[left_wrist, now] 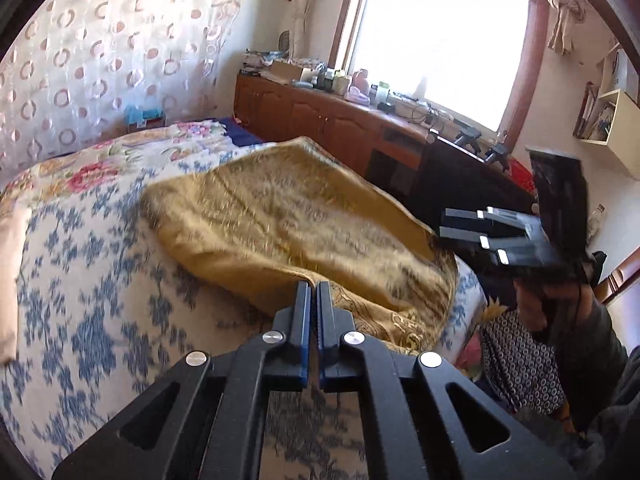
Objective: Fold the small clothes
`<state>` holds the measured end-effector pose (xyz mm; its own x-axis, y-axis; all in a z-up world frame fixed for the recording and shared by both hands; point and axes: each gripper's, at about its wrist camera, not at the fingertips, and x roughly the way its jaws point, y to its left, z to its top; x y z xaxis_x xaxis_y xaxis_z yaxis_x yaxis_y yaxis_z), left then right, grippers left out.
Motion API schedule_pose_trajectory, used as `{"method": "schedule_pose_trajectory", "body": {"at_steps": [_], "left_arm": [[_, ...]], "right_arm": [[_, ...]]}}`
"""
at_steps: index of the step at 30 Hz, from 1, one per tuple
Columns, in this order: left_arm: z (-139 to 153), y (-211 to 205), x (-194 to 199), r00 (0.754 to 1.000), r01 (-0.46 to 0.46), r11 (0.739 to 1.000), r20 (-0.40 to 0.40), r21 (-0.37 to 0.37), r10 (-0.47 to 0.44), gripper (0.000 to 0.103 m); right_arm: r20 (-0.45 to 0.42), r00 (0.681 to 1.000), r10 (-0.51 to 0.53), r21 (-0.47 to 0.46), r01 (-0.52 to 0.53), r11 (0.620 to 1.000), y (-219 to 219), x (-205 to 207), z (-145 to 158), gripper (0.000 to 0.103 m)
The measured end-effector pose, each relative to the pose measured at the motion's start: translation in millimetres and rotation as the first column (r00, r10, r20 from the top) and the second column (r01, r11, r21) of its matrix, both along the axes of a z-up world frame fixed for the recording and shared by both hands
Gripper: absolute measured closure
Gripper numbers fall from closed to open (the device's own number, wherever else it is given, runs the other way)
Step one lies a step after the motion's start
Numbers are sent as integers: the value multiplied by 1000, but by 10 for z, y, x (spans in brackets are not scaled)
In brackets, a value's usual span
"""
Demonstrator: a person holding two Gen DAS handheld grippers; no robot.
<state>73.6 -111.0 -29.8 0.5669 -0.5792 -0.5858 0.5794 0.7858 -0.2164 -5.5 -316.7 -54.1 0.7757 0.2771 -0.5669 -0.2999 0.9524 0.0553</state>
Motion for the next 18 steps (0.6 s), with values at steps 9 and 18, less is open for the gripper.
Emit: {"method": "schedule_pose_trajectory", "body": {"at_steps": [9,18], "left_arm": [[145,-233,383,1000,-3,1000,24,21,3,100],[61,-233,572,999,-33,999,5,18,33,100]], "right_arm": [[1,991,137,2,-137,991,234,-113,106,43],[-50,984,170,-38,-172,984,263,-98,-74,42]]}}
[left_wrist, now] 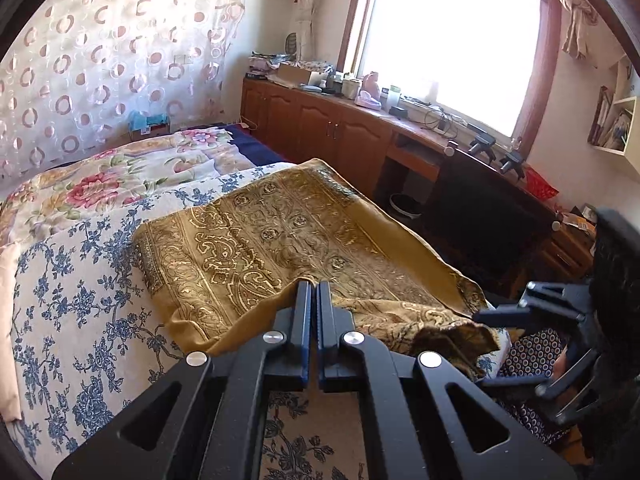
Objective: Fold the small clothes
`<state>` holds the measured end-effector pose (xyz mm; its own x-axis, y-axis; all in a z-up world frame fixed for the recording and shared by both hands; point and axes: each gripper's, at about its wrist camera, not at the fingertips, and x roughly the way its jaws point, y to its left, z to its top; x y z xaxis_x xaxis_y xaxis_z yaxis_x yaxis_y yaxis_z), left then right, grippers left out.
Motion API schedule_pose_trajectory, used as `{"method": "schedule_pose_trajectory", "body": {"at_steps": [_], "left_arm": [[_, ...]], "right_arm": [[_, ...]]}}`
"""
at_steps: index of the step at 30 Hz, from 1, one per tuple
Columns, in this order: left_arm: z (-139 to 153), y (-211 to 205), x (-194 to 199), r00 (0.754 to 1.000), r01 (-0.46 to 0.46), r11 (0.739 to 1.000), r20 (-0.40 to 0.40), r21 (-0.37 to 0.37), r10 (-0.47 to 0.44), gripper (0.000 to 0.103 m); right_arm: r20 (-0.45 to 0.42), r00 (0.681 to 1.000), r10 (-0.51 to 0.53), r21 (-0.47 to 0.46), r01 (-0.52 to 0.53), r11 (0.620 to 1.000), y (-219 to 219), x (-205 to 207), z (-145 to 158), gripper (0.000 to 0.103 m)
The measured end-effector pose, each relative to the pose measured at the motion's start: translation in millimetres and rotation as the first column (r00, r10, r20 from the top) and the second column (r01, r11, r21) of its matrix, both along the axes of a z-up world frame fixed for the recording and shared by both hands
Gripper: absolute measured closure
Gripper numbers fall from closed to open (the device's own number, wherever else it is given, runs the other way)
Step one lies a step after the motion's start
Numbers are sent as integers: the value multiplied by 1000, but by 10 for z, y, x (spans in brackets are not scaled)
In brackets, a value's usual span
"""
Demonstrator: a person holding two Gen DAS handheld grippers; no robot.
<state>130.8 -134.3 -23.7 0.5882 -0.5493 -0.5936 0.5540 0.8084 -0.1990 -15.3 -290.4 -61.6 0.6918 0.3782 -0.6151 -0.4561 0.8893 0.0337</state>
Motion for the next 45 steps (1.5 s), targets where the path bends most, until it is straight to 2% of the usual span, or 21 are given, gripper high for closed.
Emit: {"method": "schedule_pose_trajectory", "body": {"at_steps": [9,18,19,20,22,26,29,32,34,36,40,45], "left_arm": [[-9,25,16,1000,-14,1000,-6,-8,14,100],[-18,66,35,1000,-28,999,-12,-26,28,100],[-9,74,28,1000,-29,999,-11,-28,29,100],[1,88,26,999,-31,999,-9,-32,31,100],[21,107,27,999,-37,999,-7,-33,37,100],[93,155,35,998,-63,998,23,-10,63,100],[164,257,86,996,-82,996,32,-29,83,99],[244,388,143,990,-124,992,65,-22,126,84],[302,488,182,984,-148,989,93,-18,149,68],[339,598,248,981,-160,987,108,-20,162,59],[320,760,460,975,-199,979,109,35,195,55],[236,918,737,967,-240,968,99,67,233,51]], "right_arm": [[-31,999,-22,-100,19,995,2,95,-137,41],[-30,1000,-11,-110,8,994,87,88,-157,41],[-28,1000,-14,-107,11,994,74,111,-161,45],[-31,999,-10,-97,7,995,62,140,-153,65],[-35,999,5,-69,-7,998,44,202,-118,90],[21,1000,-8,-57,9,998,15,362,79,94],[70,997,-19,-52,23,998,0,531,277,94],[118,993,-10,-73,19,997,93,766,463,94],[143,990,2,-93,11,996,190,943,552,95],[161,987,23,-113,-5,994,293,1113,616,95],[167,984,65,-133,-42,990,497,1492,668,95],[149,980,135,-181,-107,978,724,2008,552,95]]}}
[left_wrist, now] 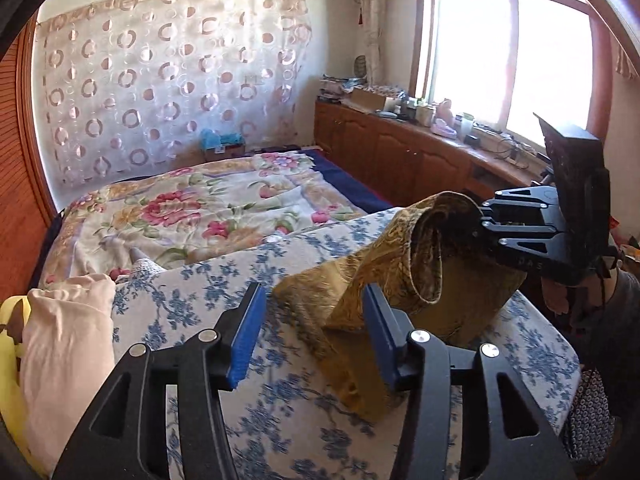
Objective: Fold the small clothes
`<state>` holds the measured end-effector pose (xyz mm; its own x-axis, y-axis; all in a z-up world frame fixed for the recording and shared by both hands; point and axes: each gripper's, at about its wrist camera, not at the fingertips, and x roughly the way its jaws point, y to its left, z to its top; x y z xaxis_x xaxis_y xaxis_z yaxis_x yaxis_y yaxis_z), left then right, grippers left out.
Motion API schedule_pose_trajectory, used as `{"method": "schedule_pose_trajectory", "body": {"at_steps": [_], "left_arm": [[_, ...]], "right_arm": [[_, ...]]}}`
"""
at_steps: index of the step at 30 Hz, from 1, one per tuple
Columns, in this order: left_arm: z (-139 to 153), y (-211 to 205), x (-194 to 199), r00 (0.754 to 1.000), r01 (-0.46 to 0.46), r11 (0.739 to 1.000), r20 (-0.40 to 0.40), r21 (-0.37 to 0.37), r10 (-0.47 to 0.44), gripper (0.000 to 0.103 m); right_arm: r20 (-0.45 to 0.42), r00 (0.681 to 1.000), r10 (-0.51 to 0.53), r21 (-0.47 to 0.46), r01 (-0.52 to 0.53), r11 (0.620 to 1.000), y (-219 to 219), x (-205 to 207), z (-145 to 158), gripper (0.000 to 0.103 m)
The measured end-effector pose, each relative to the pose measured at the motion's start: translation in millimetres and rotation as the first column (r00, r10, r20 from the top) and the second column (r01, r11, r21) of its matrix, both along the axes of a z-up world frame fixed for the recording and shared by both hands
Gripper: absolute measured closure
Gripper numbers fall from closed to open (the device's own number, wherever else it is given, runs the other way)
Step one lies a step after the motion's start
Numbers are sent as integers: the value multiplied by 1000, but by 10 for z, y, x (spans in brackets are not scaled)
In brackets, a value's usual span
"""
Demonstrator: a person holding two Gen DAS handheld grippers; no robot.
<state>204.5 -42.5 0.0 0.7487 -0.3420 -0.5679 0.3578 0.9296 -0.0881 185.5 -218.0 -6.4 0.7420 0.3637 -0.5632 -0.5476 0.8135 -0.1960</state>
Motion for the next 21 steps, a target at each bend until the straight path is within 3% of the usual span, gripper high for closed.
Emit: {"method": "schedule_pose_trajectory", "body": {"at_steps": [6,9,11,13,17,21], "left_arm": [[-137,115,261,998,-67,998,-8,-6,67,51],[-206,133,356,997,-76,997,-22,-16,75,51],[-258,111,415,997,-69,998,-32,-8,69,51],[-311,76,474,997,-56,998,-54,-2,56,51],[-380,-28,540,997,-26,1000,-77,6,26,51],[-441,-140,576,995,10,1000,-101,28,-7,51]], "right_arm": [[-85,996,-6,-50,2,999,97,607,-212,93],[-102,995,-15,-22,13,1000,80,791,-156,83],[-93,995,-36,23,38,999,8,823,-34,52],[-72,995,-70,72,75,995,-99,837,65,40],[-55,988,-148,107,153,982,-378,813,240,40],[-62,981,-181,128,188,974,-677,527,289,40]]}}
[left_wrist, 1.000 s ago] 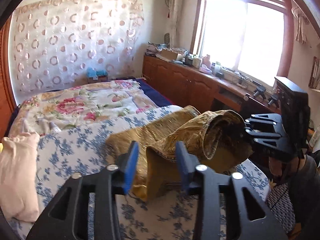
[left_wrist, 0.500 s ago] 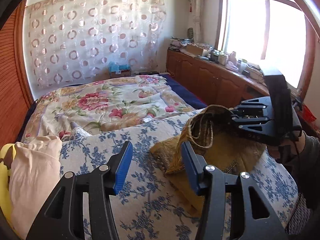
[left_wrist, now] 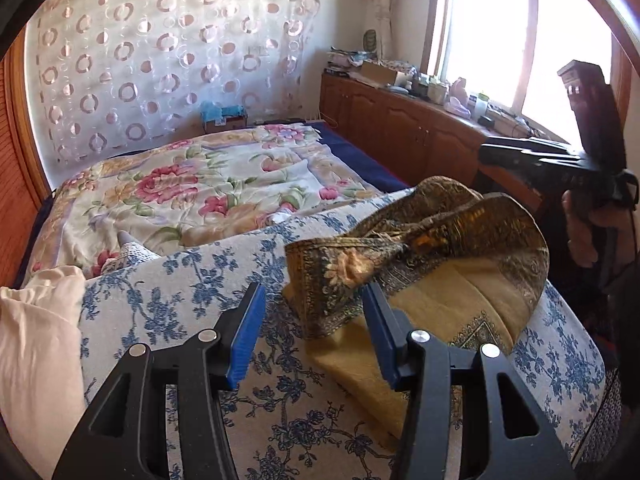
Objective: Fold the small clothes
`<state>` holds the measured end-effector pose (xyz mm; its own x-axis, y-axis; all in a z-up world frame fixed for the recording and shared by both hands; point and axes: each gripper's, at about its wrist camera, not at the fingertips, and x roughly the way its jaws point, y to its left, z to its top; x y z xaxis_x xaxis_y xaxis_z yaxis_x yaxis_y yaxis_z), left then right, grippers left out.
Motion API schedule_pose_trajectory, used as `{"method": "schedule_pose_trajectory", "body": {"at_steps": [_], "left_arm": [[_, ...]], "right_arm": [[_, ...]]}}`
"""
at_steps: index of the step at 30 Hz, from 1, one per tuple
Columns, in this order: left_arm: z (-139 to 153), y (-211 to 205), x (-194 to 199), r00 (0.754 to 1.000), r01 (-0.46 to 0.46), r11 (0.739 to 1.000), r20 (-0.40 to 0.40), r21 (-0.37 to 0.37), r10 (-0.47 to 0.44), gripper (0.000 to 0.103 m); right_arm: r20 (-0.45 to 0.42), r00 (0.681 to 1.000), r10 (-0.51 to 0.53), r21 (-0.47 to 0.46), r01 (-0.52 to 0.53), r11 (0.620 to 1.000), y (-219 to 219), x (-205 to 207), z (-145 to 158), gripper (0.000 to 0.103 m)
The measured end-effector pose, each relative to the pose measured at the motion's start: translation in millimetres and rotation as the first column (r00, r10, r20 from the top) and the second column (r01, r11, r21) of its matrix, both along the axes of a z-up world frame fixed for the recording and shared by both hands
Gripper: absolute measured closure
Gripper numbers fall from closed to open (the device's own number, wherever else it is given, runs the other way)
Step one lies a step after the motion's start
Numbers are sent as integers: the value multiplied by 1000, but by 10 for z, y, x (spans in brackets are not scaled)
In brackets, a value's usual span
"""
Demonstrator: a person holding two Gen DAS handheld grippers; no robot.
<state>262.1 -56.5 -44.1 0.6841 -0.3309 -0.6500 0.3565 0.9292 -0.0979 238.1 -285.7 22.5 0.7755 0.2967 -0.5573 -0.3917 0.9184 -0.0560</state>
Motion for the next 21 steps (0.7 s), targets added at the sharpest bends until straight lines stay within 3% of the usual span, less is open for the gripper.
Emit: {"method": "schedule_pose_trajectory", "body": {"at_steps": [6,9,21], "left_arm": [[-80,-133,99,998,38,999,-42,31,-36,51],[-153,-165,202,996,37,999,-79,32,-34,51],[-420,-127,437,982,-9,1000,-186,24,13,51]], "right_arm": [[-58,997,-60,-63,56,996,-234,-367,-160,40],[-85,994,-73,-50,69,996,-321,-469,-197,40],[-235,964,-126,-13,127,992,-397,-32,-274,40]]}}
